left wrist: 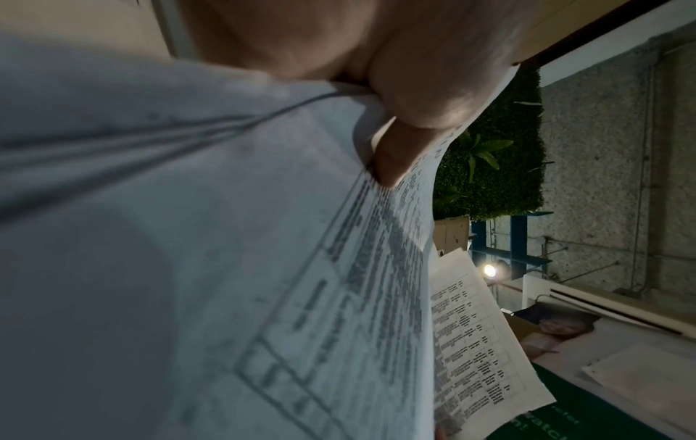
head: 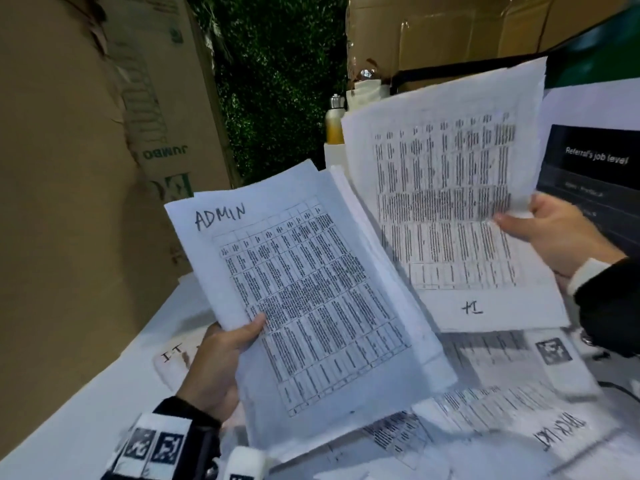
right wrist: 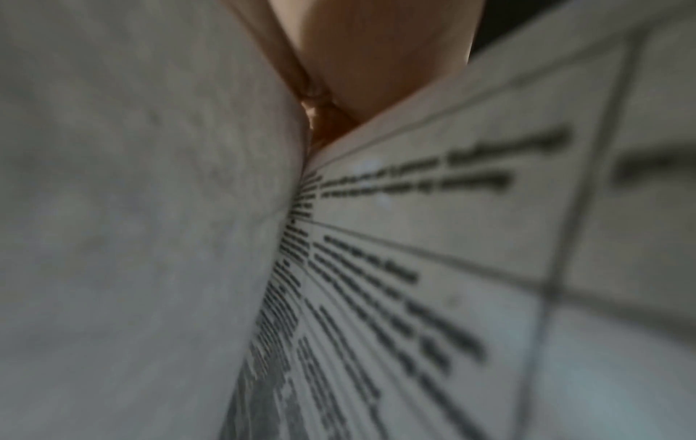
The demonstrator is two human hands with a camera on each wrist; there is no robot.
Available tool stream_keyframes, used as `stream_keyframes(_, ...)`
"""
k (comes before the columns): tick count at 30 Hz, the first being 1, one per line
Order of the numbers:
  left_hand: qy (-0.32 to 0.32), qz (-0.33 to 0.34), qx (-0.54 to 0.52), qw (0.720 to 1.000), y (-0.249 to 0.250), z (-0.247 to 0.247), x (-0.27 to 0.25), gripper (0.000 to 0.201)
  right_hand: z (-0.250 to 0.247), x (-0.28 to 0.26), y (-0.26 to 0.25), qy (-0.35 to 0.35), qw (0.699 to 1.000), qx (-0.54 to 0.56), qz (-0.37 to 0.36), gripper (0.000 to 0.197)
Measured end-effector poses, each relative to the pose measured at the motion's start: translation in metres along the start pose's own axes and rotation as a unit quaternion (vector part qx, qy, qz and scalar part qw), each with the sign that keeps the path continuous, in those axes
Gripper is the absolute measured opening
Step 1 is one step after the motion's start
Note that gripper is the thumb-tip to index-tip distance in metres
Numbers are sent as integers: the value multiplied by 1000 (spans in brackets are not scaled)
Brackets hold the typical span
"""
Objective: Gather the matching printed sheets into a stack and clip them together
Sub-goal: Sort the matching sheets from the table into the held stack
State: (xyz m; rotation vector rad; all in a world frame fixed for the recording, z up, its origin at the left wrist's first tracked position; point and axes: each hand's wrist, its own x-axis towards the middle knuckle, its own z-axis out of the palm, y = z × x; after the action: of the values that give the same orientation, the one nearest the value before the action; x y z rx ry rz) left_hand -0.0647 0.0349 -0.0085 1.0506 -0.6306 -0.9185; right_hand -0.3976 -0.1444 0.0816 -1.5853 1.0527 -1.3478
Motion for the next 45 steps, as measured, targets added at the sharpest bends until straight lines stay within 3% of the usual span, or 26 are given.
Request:
stream_keyframes(4, -63, -30, -56, 996, 5, 36, 2, 38, 21, -10, -1, -29, 984, 173, 10, 30)
stream_keyframes(6, -71, -24, -80, 994, 7, 44, 5, 45, 25, -11, -1, -15, 978, 205, 20, 27)
stream_keyframes(9, -74, -11, -111, 991, 13, 46, 8, 20, 20, -6, 4, 33, 976, 213, 29, 59)
stream_keyframes(13, -87, -3, -124, 989, 17, 43, 5, 20, 13, -6, 5, 73, 983, 168, 13, 23)
stream_keyframes(15, -86, -12, -115, 990, 18, 43, 4, 19, 20, -15, 7, 44, 985, 164, 20, 19)
stream_keyframes(19, -80, -35, -71, 994, 11, 46, 8, 37, 43, -34, 10, -96, 984, 132, 76, 20)
stream_keyframes(23, -76, -43, -34, 996, 9, 48, 8, 26, 57, -41, 9, -147, 973, 138, 112, 16)
stream_keyframes(26, -48, 26, 24, 998, 14, 52, 6, 32, 60, -45, -3, -200, 954, 189, 116, 45)
stream_keyframes(29, -28, 131, 98, 986, 31, 62, -1, 20, 64, -42, -15, -214, 962, 165, 47, 59)
stream_keyframes(31, -13, 222, 158, 962, 47, 68, -6, 22, 69, -41, -24, -164, 976, 144, -20, 45)
stream_keyframes(33, 15, 306, 213, 928, 61, 71, -7, 11, 74, -42, -30, -133, 976, 166, -55, 33)
stream_keyframes(36, 62, 398, 254, 879, 67, 65, -6, 62, 78, -45, -29, -147, 961, 225, -59, 19)
stream_keyframes(38, 58, 378, 250, 890, 61, 58, -10, 74, 80, -48, -21, -175, 955, 236, -45, 33)
stream_keyframes(40, 22, 307, 234, 922, 48, 49, -15, 58, 85, -54, -11, -195, 961, 191, -43, 51)
stream_keyframes(45, -28, 191, 209, 959, 21, 25, -11, 17, 100, -61, 12, -232, 970, 73, 1, 29)
